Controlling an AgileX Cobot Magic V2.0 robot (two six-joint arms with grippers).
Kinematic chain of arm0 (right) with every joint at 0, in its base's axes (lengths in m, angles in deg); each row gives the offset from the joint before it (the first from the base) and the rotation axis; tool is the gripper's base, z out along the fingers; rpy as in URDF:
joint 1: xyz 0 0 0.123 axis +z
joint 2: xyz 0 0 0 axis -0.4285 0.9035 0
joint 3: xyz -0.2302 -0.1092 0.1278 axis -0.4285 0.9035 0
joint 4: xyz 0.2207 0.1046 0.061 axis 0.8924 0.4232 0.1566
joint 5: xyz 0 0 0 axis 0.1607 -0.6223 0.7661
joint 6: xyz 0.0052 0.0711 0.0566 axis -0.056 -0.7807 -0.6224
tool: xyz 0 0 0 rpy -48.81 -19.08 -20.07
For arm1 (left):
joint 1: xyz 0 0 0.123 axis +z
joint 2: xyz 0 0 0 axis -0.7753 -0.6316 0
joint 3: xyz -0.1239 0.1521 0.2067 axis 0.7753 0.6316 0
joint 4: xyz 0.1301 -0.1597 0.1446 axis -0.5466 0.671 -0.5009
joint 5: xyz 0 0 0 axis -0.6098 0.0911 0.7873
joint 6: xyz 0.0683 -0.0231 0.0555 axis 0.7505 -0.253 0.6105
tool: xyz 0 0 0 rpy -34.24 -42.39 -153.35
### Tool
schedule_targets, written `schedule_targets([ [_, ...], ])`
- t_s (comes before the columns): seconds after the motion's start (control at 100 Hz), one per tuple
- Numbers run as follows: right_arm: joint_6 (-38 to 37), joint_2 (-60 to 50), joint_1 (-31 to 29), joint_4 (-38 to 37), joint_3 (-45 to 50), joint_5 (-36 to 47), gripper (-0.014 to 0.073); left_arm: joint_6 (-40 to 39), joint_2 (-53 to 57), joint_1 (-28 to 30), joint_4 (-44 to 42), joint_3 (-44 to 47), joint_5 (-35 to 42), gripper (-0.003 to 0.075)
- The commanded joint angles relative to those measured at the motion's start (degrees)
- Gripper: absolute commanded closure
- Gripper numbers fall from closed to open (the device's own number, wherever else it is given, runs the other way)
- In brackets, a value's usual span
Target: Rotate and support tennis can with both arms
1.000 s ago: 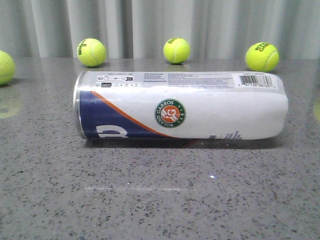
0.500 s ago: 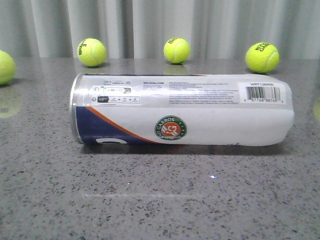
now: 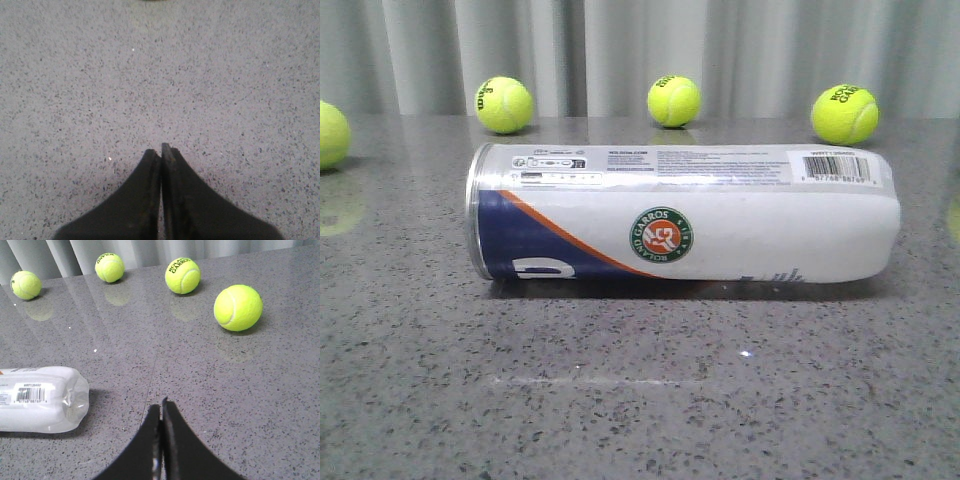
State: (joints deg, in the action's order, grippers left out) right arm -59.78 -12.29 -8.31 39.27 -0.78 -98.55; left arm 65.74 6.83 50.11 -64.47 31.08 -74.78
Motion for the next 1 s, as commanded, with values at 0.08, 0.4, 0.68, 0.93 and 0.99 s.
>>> schedule_targets([
  [0.08,0.12,0.64,-0.34,-1.33,-1.36,4.75,0.0659,-0.14,-8.19,-0.51,0.19,-6.73,0.47,0.0373],
  [0.4,0.12,0.64,-0.34,-1.33,-1.36,4.75,0.0659,1.72,-16.79,-1.06,10.40,-13.05,-1.00,0.0192],
  [0.68,0.12,0.64,-0.34,-1.33,-1.36,4.75,0.0659,19.09,-25.30,-1.06,43.79,-17.18,-7.67,0.0194],
  [0.93,0.12,0.64,-0.34,-1.33,-1.36,4.75,0.0659,31.33,-33.80,-1.06,62.76,-17.53,-13.64,0.0195],
  [0.99,0.12,0.64,-0.34,-1.33,-1.36,4.75,0.0659,33.19,-36.04,-1.06,65.34,-17.53,-15.25,0.0195],
])
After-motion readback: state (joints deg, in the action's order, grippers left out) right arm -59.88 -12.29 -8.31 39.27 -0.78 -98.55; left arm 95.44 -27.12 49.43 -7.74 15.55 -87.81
